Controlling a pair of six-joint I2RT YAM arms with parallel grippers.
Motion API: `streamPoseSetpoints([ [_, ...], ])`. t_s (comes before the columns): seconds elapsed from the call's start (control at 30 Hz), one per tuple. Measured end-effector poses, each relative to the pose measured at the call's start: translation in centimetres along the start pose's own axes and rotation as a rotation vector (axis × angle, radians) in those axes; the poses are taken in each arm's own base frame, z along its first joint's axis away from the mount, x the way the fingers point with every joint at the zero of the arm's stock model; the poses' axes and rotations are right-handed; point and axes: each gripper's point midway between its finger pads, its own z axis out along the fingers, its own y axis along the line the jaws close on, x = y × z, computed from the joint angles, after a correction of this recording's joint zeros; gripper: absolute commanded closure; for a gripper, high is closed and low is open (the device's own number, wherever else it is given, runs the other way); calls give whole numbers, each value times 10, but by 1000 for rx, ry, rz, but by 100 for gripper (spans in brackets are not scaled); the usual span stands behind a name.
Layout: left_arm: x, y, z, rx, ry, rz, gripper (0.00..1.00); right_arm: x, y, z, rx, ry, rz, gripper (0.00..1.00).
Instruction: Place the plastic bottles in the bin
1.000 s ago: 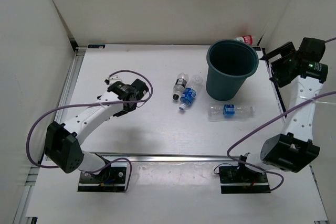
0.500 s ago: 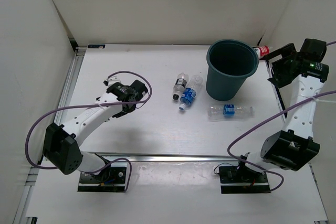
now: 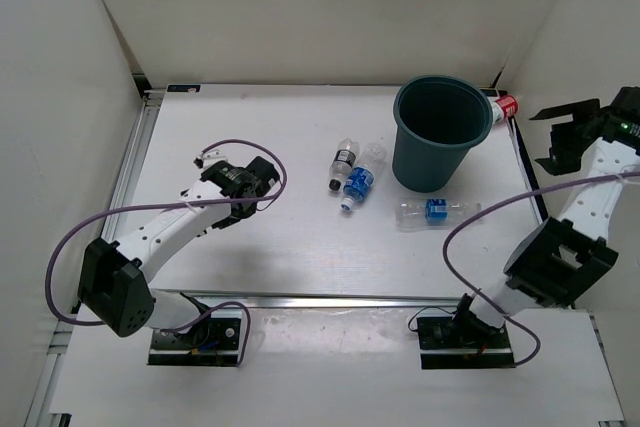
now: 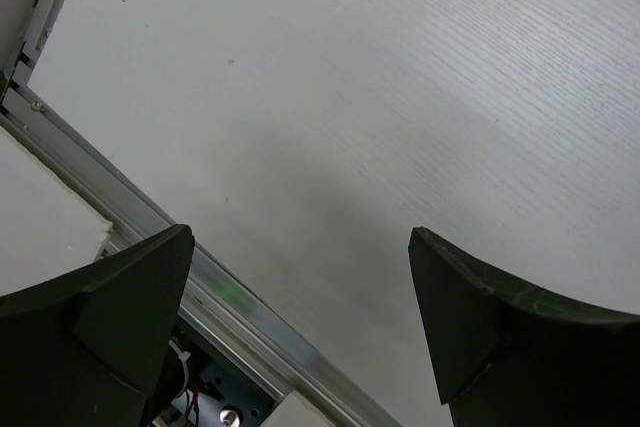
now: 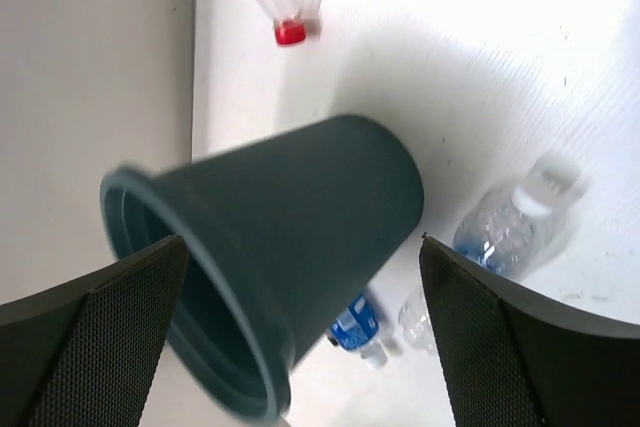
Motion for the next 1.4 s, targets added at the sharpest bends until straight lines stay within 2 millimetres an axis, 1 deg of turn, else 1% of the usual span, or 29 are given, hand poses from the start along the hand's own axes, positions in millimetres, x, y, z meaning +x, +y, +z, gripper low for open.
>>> streamPoseSetpoints([
  [0.07,1,0,0,1,4,-4,0,-10,-6,19,17,17,39,0],
  [0.17,2,-1,0,5,8,-10,0,-18,-3,47,24,65,70,0],
  [0.3,2,-3,0,10,11,-15,0,-40,21,80,-35,104,80,0],
  [0.37,2,-3,0,10,12,-15,0,-50,28,97,-60,115,77,0],
  [0.5,6,-6,5,-14,23,4,0,-62,39,127,-94,139,65,0],
  [0.6,10,-13,11,-45,40,37,0,-65,48,151,-135,162,40,0],
  [0.7,10,-24,16,-71,52,61,0,-57,55,173,-166,191,2,0],
  [0.87,6,-45,21,-91,58,60,0,-33,66,214,-201,247,-54,0],
  [0.93,4,-49,22,-91,58,55,0,-22,63,230,-192,267,-60,0],
  [1.03,2,-51,20,-88,56,47,0,-2,55,251,-168,309,-63,0],
  [1.13,-1,-54,19,-84,54,40,0,12,46,269,-141,337,-60,0],
  [1.27,-3,-56,22,-95,59,40,0,17,37,284,-114,345,-52,0],
  [1.4,0,-58,30,-124,74,55,0,11,37,296,-122,325,-53,0],
])
